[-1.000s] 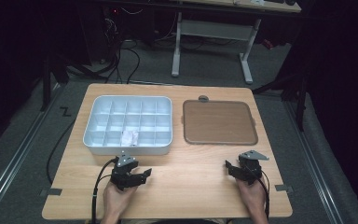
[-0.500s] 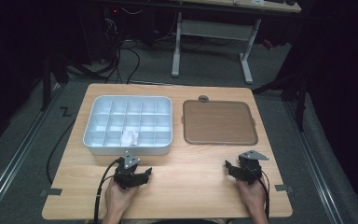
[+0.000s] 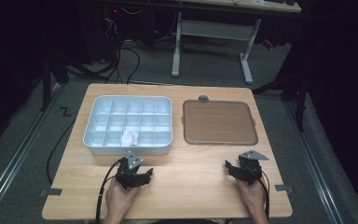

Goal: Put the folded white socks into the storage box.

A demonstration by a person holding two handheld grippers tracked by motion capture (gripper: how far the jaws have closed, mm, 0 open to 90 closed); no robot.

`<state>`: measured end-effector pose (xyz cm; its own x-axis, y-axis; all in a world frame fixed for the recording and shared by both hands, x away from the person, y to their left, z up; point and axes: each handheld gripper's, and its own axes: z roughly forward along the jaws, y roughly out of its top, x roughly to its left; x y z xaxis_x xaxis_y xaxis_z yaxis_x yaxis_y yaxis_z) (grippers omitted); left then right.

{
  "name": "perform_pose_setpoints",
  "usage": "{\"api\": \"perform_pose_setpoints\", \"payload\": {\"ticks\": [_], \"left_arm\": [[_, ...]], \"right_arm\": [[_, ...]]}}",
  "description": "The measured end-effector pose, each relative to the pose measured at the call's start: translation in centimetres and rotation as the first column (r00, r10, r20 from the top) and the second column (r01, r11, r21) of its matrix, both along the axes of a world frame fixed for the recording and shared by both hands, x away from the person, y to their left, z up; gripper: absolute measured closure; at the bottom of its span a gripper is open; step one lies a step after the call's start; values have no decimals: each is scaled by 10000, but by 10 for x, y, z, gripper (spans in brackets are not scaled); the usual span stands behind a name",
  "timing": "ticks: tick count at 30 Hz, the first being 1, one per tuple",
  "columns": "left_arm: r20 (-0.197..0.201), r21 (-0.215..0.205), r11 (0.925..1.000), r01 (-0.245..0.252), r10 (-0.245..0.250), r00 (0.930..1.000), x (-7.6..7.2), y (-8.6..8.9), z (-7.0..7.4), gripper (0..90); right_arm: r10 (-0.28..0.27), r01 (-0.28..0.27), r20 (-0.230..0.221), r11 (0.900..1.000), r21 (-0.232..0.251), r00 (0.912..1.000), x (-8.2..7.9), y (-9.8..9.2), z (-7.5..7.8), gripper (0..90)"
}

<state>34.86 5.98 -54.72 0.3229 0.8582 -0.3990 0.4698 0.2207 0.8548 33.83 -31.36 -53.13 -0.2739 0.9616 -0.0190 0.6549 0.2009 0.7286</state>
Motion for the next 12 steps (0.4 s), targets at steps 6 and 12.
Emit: {"api": "perform_pose_setpoints", "payload": {"ticks": [6,12], "left_arm": [[0,-2,10000,-2,2,10000,0,0,0,303],[-2,2,10000,5,-5,10000,0,0,0,299]], "right_arm": [[12,-12,-5,10000,1,10000,0,0,0,372],[19,-19,-7,10000,1,10000,0,0,0,370]]}}
